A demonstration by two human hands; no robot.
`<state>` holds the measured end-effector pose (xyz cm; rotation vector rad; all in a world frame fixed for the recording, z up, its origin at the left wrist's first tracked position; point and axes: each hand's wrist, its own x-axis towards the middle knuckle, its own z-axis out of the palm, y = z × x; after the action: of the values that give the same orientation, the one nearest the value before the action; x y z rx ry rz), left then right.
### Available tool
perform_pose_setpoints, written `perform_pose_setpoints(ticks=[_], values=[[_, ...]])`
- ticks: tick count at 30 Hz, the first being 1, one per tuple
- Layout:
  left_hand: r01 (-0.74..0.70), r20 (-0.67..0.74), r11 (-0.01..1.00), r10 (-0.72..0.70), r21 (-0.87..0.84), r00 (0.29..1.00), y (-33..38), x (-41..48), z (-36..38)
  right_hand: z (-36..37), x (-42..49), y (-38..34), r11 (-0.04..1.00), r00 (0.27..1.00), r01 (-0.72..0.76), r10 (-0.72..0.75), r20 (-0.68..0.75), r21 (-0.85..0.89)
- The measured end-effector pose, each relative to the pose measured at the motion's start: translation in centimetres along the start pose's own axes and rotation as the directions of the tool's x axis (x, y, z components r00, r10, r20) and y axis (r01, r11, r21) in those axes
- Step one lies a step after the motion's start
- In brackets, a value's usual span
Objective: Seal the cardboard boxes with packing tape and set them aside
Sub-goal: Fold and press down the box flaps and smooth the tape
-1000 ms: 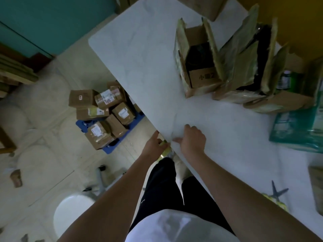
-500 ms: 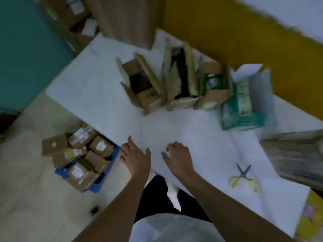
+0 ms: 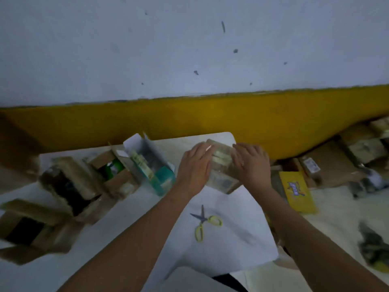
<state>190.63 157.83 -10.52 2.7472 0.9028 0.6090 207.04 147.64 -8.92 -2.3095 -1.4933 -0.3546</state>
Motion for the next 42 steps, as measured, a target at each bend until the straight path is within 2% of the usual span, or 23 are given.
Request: perform_pose_setpoints(ticks=[1,3,4,6,10,11,12,14,16,20,23,25,28,31,34,39,42], values=[[-0.04,0.07,0.999,0.038,0.02,0.997,0.2,1.0,1.1,0.7,0.1,1.2,1.0,0.992,-0.002,0.002,0.128,0.003],[-0.098,0.23,0.994,0.085,0.047,0.97,-0.1,2.1,3.3,3.0,-0.5,3.0,0.998,0.931,-0.03,0.008,0.364,0.054],[-0.126,0.275,0.99,0.104,0.065,0.956,-0.5,2.3,4.2,4.3,-0.9,3.7,0.997,0.905,-0.026,-0.007,0.424,0.072],[-0.146,0.327,0.984,0.105,0.102,0.939,-1.1,2.6,5.4,5.8,-0.9,4.6,0.993,0.898,0.063,-0.098,0.429,0.096],[-0.119,0.347,0.986,0.073,0.115,0.935,-0.8,4.3,5.5,6.0,0.9,6.4,0.912,0.861,0.378,-0.41,0.3,0.161],[-0.111,0.338,0.986,0.063,0.124,0.939,-0.6,4.9,5.6,5.7,1.6,6.6,0.903,0.849,0.384,-0.428,0.31,0.194],[-0.101,0.324,0.985,0.05,0.142,0.945,-0.3,5.5,5.6,5.3,2.1,6.6,0.909,0.844,0.355,-0.412,0.343,0.219],[-0.092,0.323,0.976,0.024,0.197,0.946,0.1,6.6,6.0,4.6,3.2,6.3,0.966,0.89,0.17,-0.236,0.39,0.196],[-0.099,0.314,0.967,0.021,0.236,0.949,0.3,7.1,6.5,5.8,3.9,6.9,0.967,0.891,0.027,-0.138,0.433,0.252],[-0.127,0.213,0.955,0.069,0.269,0.975,-0.2,7.4,8.2,5.9,5.0,7.6,0.969,0.833,-0.065,-0.08,0.548,0.24],[-0.171,0.22,0.944,0.11,0.283,0.969,-0.8,7.7,9.0,5.3,5.4,7.6,0.98,0.833,-0.063,-0.052,0.551,0.189],[-0.181,0.274,0.94,0.1,0.288,0.956,-1.0,7.5,9.0,5.1,5.6,6.8,0.998,0.847,-0.015,-0.022,0.53,0.064],[-0.17,0.252,0.955,0.107,0.244,0.962,-0.7,7.5,8.3,5.0,5.1,5.3,0.996,0.849,-0.039,0.075,0.523,-0.08],[-0.189,0.285,0.964,0.131,0.188,0.949,-0.7,6.9,7.3,4.7,4.3,4.1,0.992,0.863,-0.026,0.086,0.497,-0.126],[-0.2,0.329,0.971,0.149,0.129,0.933,-0.9,6.3,6.5,4.4,3.7,3.1,0.986,0.843,-0.006,0.094,0.529,-0.166],[-0.168,0.361,0.985,0.143,0.038,0.922,-1.0,4.7,5.8,4.7,2.9,1.7,0.984,0.91,-0.151,0.175,0.377,-0.092],[-0.107,0.383,0.994,0.1,-0.003,0.918,-1.2,2.7,5.4,4.5,2.4,0.7,0.984,0.899,-0.073,0.136,0.417,-0.163]])
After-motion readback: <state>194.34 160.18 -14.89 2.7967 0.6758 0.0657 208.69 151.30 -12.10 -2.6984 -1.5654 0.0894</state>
